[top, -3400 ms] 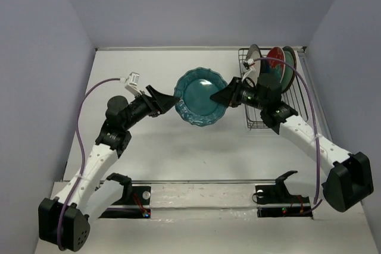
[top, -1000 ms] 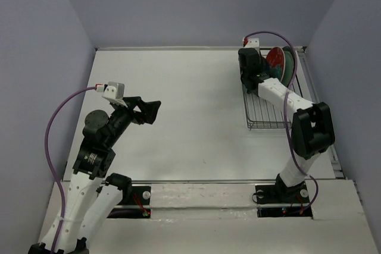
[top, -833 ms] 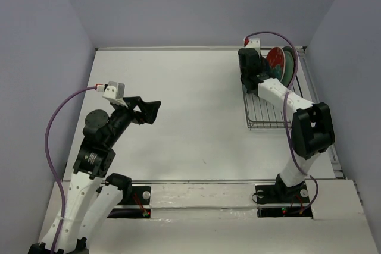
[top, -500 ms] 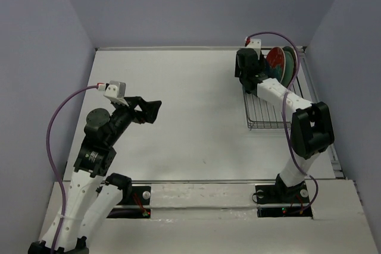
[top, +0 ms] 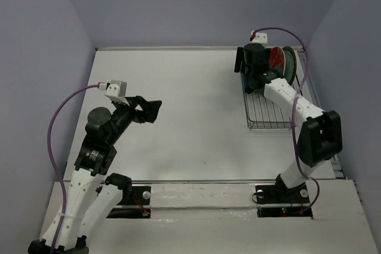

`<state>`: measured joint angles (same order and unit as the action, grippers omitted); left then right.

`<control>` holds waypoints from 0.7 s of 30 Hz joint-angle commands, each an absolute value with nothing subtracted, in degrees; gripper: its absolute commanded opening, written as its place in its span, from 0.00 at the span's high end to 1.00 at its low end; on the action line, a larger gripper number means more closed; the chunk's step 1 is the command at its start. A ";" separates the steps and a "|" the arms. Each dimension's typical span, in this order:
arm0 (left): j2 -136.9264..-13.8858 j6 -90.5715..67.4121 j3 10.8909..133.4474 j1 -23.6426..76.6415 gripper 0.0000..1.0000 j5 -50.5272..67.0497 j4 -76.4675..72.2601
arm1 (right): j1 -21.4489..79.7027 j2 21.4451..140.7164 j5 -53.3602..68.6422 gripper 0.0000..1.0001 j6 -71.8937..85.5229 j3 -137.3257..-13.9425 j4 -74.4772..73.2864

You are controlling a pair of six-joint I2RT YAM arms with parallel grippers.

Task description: Load the plates into the dish rack

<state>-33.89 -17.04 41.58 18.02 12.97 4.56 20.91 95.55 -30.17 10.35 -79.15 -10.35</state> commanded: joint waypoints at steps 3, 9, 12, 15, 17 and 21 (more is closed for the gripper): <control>-34.54 -16.61 41.04 18.28 0.01 11.78 3.25 | 20.13 86.76 -18.29 0.13 14.76 -82.97 -10.98; -34.37 -16.70 41.13 18.28 0.01 10.81 3.34 | 20.13 76.13 -9.94 0.00 17.49 -78.94 -11.16; -34.02 -16.79 41.22 18.28 0.01 10.72 2.99 | 20.13 69.01 -4.41 0.00 18.28 -75.60 -10.99; -32.62 -16.96 41.05 18.28 0.01 10.64 1.85 | 20.13 61.48 1.82 0.00 18.10 -70.24 -11.25; -31.47 -17.49 40.87 18.19 0.01 10.29 1.32 | 20.13 57.24 4.21 0.00 18.80 -65.41 -11.42; -29.27 -18.89 40.69 18.28 0.01 9.41 0.44 | 20.13 45.20 10.96 0.00 21.09 -55.83 -10.29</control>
